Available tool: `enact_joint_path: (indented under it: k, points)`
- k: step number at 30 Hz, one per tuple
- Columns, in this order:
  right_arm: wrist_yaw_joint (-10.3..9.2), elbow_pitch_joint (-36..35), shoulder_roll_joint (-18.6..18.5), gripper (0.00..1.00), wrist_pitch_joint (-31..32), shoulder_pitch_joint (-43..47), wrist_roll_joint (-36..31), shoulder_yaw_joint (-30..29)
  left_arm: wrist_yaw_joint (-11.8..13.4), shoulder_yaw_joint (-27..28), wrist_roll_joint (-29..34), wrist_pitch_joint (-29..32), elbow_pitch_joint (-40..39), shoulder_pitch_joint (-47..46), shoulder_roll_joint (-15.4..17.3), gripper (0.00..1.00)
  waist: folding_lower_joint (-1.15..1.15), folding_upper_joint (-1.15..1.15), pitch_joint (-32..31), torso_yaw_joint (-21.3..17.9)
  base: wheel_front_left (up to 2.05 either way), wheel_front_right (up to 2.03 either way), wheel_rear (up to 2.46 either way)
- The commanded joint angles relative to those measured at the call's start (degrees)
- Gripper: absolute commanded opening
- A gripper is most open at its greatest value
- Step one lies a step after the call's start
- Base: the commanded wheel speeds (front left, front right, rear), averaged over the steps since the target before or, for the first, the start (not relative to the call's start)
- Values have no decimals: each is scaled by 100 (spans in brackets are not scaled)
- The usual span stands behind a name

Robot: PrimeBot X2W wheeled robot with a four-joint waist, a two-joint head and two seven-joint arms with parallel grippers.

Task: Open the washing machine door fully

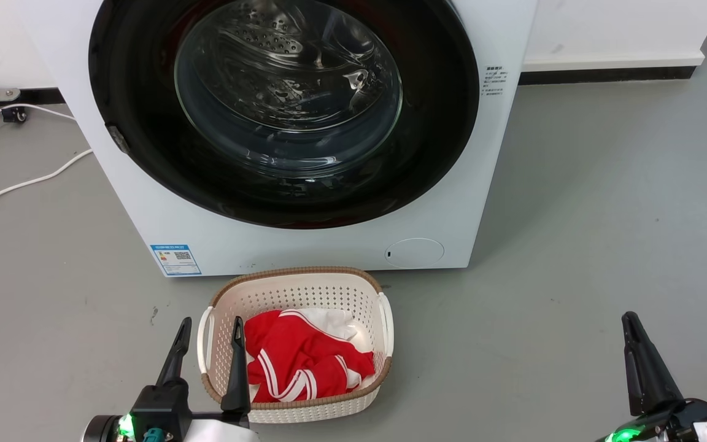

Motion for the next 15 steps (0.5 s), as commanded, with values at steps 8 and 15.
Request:
enact_joint_path:
  k: [8, 15]
  points:
    - [-2, 4, -4, 0, 148, 76, -333, -36, 43, -1, -2, -16, -23, 4, -3, 100, 0, 0, 11, 8, 0, 0, 0]
    - [-2, 23, -5, 0, 84, 34, -334, 52, 47, -13, 25, -16, -49, -42, -4, 100, 0, 0, 81, 39, 0, 0, 0]
